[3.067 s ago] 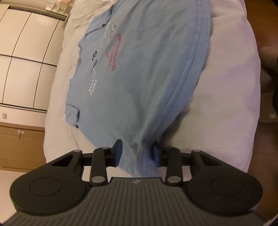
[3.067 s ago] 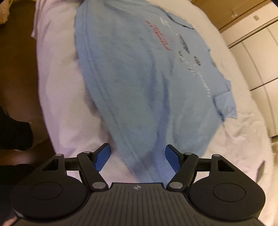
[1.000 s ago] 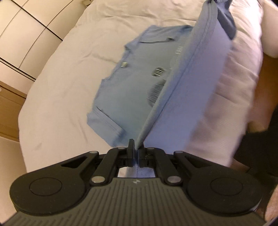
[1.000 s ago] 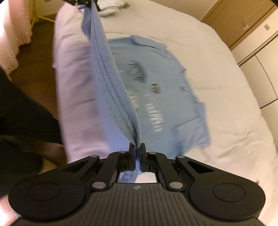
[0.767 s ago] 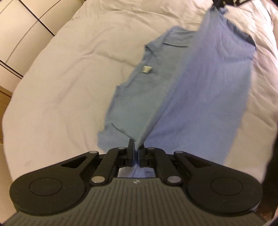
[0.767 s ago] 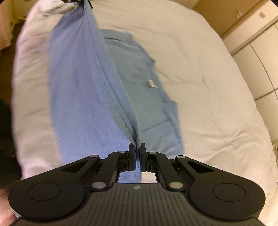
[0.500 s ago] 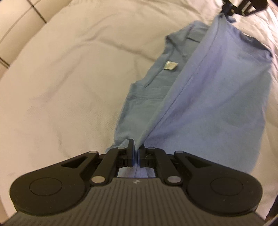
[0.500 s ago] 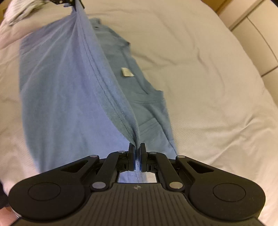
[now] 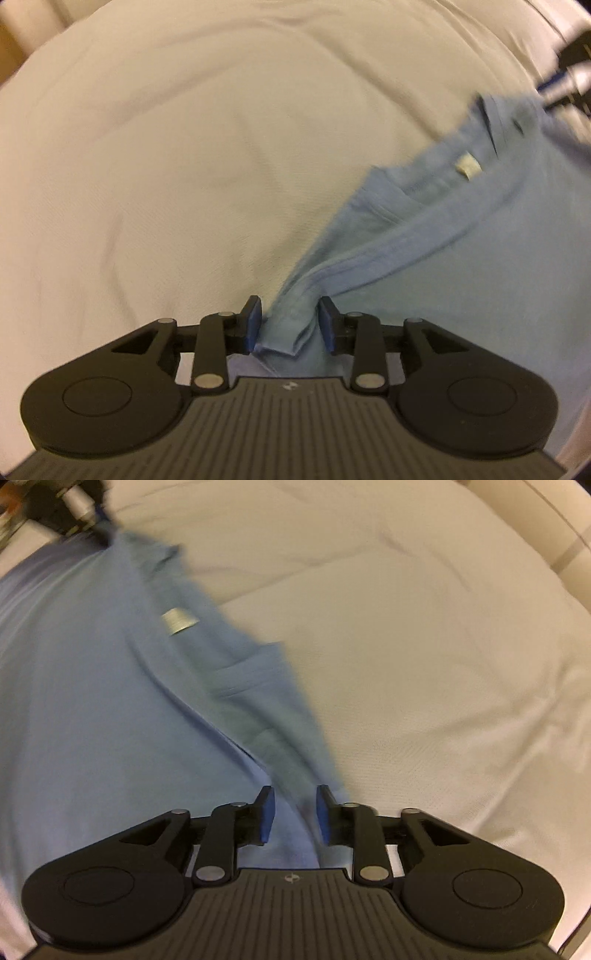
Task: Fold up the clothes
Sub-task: 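Lower the folded hem onto the shirt and open the right gripper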
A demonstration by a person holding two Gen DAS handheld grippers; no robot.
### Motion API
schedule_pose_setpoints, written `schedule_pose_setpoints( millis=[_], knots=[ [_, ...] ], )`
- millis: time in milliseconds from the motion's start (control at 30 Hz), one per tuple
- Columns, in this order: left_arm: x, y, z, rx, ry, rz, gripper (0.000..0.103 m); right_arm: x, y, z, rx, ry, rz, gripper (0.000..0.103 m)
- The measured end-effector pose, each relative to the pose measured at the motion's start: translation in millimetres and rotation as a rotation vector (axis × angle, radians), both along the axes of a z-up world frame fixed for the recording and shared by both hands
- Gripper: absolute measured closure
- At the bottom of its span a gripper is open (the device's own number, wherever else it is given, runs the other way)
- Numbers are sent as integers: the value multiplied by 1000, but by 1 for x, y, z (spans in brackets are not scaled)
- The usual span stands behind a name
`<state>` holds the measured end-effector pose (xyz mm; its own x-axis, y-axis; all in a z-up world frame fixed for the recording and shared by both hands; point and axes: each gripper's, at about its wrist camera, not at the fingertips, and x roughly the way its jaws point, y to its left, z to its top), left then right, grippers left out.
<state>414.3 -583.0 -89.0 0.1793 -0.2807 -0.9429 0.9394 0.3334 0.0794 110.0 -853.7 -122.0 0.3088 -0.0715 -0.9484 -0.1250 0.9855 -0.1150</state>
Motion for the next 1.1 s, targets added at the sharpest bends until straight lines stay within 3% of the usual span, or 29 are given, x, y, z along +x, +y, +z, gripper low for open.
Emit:
schedule_pose_setpoints(
  millis=[133,333,500,767,800,833,867,1100],
  knots=[
    [4,17,14,-17,3,89,74,-17,-28,14,67,-80,-168,68],
    [11,52,30,-80,49,210,74,-61,-47,20,181,-103,-388,60],
    [11,52,20,-97,60,167,72,-85,-41,8,267,-93,-480,57],
    [24,30,7,-158,62,72,73,-91,-37,-6,336,-115,-584,51],
    [25,28,8,-164,71,64,78,-91,-38,-8,342,-119,-597,51],
    [27,27,8,-170,82,57,96,-91,-39,-10,349,-124,-616,51],
    [27,26,9,-176,88,50,103,-92,-42,-12,363,-133,-641,51],
    [22,32,17,-203,98,26,103,-101,-57,-19,409,-182,-807,53]
  ],
)
